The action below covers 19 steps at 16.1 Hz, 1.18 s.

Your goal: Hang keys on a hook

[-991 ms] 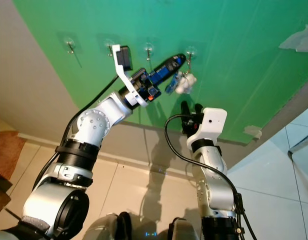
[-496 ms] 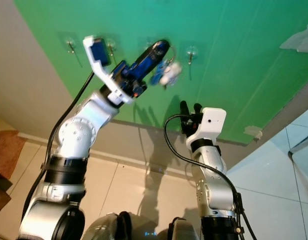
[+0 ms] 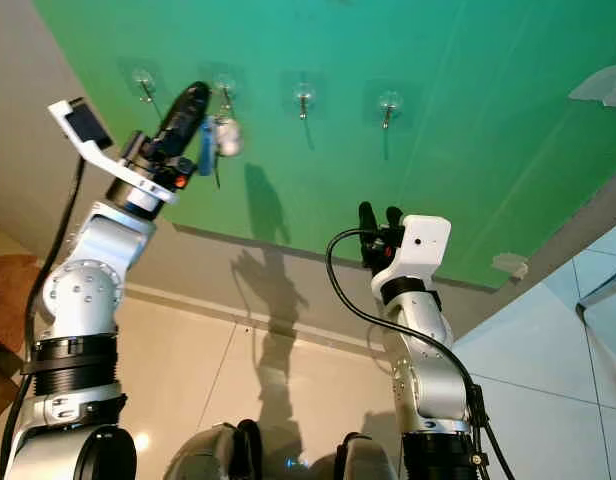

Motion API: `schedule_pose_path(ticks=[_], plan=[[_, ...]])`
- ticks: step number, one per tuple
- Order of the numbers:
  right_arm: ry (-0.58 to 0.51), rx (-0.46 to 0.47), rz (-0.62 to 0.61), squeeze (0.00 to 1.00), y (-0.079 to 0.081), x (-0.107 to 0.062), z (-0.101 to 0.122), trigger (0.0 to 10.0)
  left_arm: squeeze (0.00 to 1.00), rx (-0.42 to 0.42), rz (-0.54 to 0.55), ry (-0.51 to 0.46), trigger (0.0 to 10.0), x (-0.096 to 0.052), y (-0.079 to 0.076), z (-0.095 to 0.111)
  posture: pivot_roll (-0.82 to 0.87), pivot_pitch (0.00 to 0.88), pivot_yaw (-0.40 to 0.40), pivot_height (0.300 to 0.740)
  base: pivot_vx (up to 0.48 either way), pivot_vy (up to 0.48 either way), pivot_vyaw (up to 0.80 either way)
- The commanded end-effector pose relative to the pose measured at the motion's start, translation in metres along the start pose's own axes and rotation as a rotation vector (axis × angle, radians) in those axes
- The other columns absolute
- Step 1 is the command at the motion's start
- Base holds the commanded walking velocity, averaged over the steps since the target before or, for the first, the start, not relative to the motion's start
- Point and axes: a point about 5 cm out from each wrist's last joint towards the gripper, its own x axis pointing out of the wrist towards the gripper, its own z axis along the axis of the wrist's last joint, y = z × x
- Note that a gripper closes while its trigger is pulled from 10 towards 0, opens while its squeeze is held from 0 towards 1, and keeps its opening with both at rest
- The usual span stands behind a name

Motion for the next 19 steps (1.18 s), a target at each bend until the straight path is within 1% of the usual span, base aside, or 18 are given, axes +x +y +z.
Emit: schedule_pose_path(ticks=[1, 2, 3, 6, 7, 8, 10, 11, 13, 16, 19], plan=[[0.016, -0.002, 0.008, 0.0, 0.001, 0.0, -0.003, 10.0, 0.0, -0.042, 0.01, 0.0, 10.0, -0.002, 0.005, 0.001, 0.02, 0.186, 0.044, 0.74, 0.0, 0.0, 0.0], [0.015, -0.002, 0.008, 0.0, 0.001, -0.001, -0.003, 10.0, 0.0, -0.098, -0.004, -0.009, 10.0, -0.002, 0.007, 0.002, 0.01, 0.186, 0.047, 0.74, 0.0, 0.0, 0.0], [0.015, -0.003, 0.007, 0.0, 0.001, 0.0, -0.003, 10.0, 0.0, -0.129, -0.024, -0.001, 10.0, -0.002, 0.007, 0.002, 0.01, 0.186, 0.047, 0.74, 0.0, 0.0, 0.0], [0.014, -0.001, 0.005, 0.0, 0.002, 0.0, -0.002, 10.0, 0.0, -0.317, -0.188, 0.061, 10.0, 0.001, -0.005, -0.01, 0.01, 0.187, 0.048, 0.74, 0.0, 0.0, 0.0], [0.015, -0.001, 0.007, 0.0, 0.002, -0.001, -0.003, 10.0, 0.0, -0.334, -0.203, 0.082, 10.0, 0.002, -0.006, -0.015, 0.01, 0.185, 0.047, 0.74, 0.0, 0.0, 0.0], [0.015, -0.001, 0.008, 0.0, 0.002, -0.001, -0.003, 10.0, 0.0, -0.34, -0.193, 0.09, 10.0, 0.004, -0.002, -0.019, 0.01, 0.187, 0.048, 0.74, 0.0, 0.0, 0.0], [0.014, -0.002, 0.007, 0.0, 0.002, -0.001, -0.002, 10.0, 0.0, -0.334, -0.164, 0.075, 10.0, 0.004, 0.003, -0.018, 0.0, 0.191, 0.049, 0.74, 0.0, 0.0, 0.0], [0.015, -0.003, 0.003, 0.0, 0.001, -0.003, -0.002, 10.0, 0.0, -0.308, -0.117, 0.047, 10.0, 0.002, 0.012, -0.014, 0.0, 0.194, 0.051, 0.74, 0.0, 0.0, 0.0], [0.018, -0.003, 0.003, 0.0, 0.0, -0.004, -0.003, 10.0, 0.0, -0.284, -0.078, 0.002, 10.0, -0.001, 0.021, -0.003, 0.0, 0.196, 0.048, 0.74, 0.0, 0.0, 0.0], [0.02, -0.002, 0.01, 0.0, 0.003, -0.004, -0.003, 10.0, 0.0, -0.27, -0.061, -0.023, 10.0, -0.002, 0.028, 0.003, 0.01, 0.199, 0.044, 0.74, 0.0, 0.0, 0.0], [0.019, -0.002, 0.019, 0.0, 0.005, -0.004, -0.002, 10.0, 0.0, -0.28, -0.063, -0.024, 10.0, 0.002, 0.029, 0.0, 0.0, 0.206, 0.043, 0.74, 0.0, 0.0, 0.0]])
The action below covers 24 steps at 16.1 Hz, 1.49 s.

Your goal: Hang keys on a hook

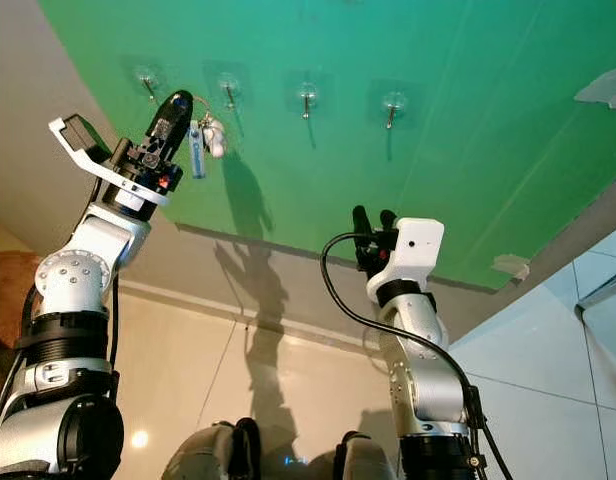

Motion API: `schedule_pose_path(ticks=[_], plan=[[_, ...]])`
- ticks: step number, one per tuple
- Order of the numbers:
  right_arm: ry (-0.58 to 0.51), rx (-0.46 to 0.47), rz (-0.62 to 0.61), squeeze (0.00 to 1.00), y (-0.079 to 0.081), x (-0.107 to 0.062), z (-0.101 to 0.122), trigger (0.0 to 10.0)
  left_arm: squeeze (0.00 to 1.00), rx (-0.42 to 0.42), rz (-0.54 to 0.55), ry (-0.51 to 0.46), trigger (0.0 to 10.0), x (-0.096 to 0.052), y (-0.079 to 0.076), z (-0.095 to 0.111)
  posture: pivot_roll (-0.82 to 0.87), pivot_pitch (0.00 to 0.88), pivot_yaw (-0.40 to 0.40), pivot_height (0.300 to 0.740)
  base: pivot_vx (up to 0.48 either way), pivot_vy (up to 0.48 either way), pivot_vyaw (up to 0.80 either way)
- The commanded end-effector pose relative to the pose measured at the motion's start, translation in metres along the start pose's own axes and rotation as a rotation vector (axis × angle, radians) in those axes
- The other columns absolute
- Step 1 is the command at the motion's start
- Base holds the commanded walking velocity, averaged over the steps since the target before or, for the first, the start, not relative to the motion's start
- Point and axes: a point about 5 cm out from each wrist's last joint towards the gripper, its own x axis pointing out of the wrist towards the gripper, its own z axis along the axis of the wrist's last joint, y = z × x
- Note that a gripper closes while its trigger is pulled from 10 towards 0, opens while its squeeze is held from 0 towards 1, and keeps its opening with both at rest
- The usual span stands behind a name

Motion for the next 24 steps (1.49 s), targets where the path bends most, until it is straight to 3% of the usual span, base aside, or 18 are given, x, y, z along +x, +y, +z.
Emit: schedule_pose_path(ticks=[1, 8, 15, 19, 20, 24], plan=[[-0.001, -0.004, 0.015, 0.0, 0.002, -0.003, 0.001, 10.0, 0.0, 0.003, -0.035, 0.015, 10.0, 0.01, -0.003, -0.002, 0.0, 0.213, 0.042, 0.74, 0.0, 0.0, 0.0], [0.004, 0.002, 0.043, 0.0, 0.008, -0.012, 0.001, 10.0, 0.0, -0.018, -0.039, 0.012, 10.0, 0.024, 0.004, -0.005, -0.03, 0.22, 0.047, 0.74, 0.0, 0.0, 0.0], [0.014, 0.001, 0.039, 0.0, 0.007, -0.016, 0.001, 10.0, 0.0, 0.016, 0.028, -0.037, 10.0, 0.019, 0.015, 0.003, -0.03, 0.229, 0.045, 0.74, 0.0, 0.0, 0.0], [0.017, 0.001, 0.032, 0.0, 0.006, -0.016, 0.002, 10.0, 0.0, 0.048, 0.062, 0.044, 10.0, 0.016, 0.021, -0.017, -0.03, 0.235, 0.047, 0.74, 0.0, 0.0, 0.0], [0.017, 0.002, 0.031, 0.0, 0.006, -0.017, 0.002, 10.0, 1.0, 0.033, 0.045, 0.066, 10.0, 0.014, 0.02, -0.024, -0.03, 0.233, 0.047, 0.74, 0.0, 0.0, 0.0], [0.016, 0.0, 0.033, 0.0, 0.006, -0.014, 0.002, 10.0, 1.0, 0.03, -0.003, 0.058, 10.0, 0.01, 0.014, -0.022, -0.02, 0.218, 0.047, 0.74, 0.0, 0.0, 0.0]])
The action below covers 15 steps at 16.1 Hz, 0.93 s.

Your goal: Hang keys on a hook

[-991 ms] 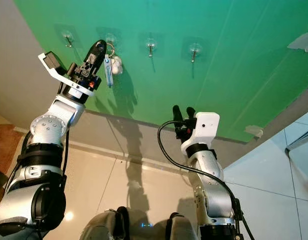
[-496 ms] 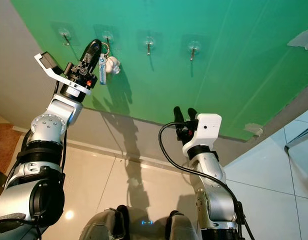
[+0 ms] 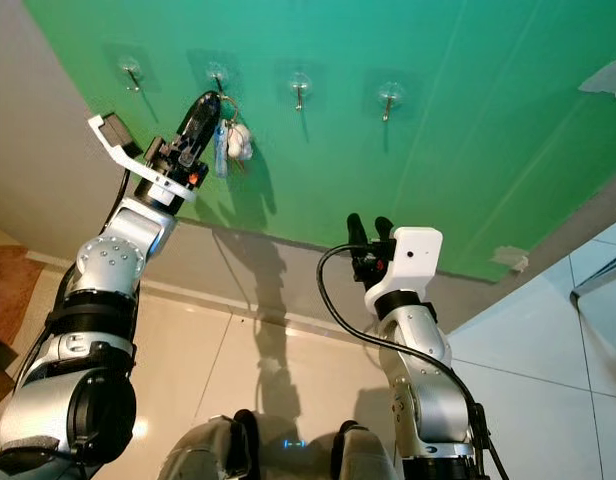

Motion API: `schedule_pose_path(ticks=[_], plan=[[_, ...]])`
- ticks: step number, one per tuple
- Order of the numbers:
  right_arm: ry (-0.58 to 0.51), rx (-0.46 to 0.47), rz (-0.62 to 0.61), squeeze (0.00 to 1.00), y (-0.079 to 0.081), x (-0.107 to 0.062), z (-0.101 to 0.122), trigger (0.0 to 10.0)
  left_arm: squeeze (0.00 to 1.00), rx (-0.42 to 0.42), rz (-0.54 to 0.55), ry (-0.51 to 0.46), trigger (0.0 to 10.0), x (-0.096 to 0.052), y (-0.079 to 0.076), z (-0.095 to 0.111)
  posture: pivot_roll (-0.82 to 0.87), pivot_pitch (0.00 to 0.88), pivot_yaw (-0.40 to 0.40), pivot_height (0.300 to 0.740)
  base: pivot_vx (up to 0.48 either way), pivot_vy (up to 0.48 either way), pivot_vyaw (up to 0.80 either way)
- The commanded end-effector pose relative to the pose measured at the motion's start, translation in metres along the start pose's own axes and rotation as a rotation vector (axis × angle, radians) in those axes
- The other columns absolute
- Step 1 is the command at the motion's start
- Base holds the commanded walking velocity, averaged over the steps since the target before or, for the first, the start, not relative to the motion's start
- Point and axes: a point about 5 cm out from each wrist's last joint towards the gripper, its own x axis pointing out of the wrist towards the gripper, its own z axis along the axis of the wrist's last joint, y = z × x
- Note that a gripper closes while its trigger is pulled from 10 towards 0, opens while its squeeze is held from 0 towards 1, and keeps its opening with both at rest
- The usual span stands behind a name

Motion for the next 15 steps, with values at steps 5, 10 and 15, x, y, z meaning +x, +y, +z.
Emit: schedule_pose_path(ticks=[5, 10, 15], plan=[[0.006, -0.006, 0.005, 0.0, -0.002, 0.003, -0.001, 10.0, 1.0, 0.041, -0.05, 0.0, 10.0, -0.02, -0.015, 0.008, -0.01, 0.202, 0.04, 0.74, 0.0, 0.0, 0.0], [0.071, -0.038, 0.041, 0.0, -0.004, 0.002, -0.017, 10.0, 0.0, 0.382, 0.216, 0.15, 10.0, -0.06, -0.015, -0.008, 0.0, 0.176, 0.031, 0.74, 0.0, 0.0, 0.0], [0.3, -0.114, 0.036, 0.0, -0.023, -0.022, -0.077, 10.0, 0.0, 0.571, 0.649, 0.379, 10.0, -0.132, 0.024, -0.045, 0.02, 0.15, 0.015, 0.74, 0.0, 0.143, 0.0]])
